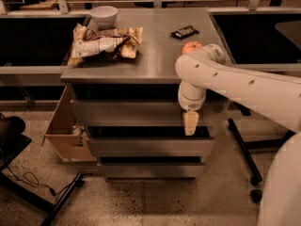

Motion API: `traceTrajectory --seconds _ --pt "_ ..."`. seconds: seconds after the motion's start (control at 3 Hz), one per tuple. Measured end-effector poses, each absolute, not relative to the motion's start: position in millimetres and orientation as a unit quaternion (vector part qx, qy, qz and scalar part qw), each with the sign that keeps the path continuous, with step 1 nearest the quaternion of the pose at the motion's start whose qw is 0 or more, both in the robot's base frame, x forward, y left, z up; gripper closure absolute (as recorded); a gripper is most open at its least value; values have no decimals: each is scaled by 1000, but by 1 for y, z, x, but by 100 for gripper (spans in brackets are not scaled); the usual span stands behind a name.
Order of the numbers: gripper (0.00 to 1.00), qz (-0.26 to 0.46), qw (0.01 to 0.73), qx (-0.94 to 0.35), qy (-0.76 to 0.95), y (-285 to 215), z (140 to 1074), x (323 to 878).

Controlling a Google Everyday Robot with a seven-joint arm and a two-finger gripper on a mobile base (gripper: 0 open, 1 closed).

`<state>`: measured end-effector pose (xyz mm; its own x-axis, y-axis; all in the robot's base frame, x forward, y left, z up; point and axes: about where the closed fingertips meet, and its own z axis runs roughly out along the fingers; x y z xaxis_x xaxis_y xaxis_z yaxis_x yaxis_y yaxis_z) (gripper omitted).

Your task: Open top drawer

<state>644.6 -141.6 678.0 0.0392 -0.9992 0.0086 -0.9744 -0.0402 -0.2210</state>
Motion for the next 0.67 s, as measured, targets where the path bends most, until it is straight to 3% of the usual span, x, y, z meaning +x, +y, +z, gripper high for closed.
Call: traceTrajectory --seconds 0.33,0.67 --pt "40 -61 67 -697 711 -153 672 621" --pt "71 -54 60 -692 718 -158 675 608"
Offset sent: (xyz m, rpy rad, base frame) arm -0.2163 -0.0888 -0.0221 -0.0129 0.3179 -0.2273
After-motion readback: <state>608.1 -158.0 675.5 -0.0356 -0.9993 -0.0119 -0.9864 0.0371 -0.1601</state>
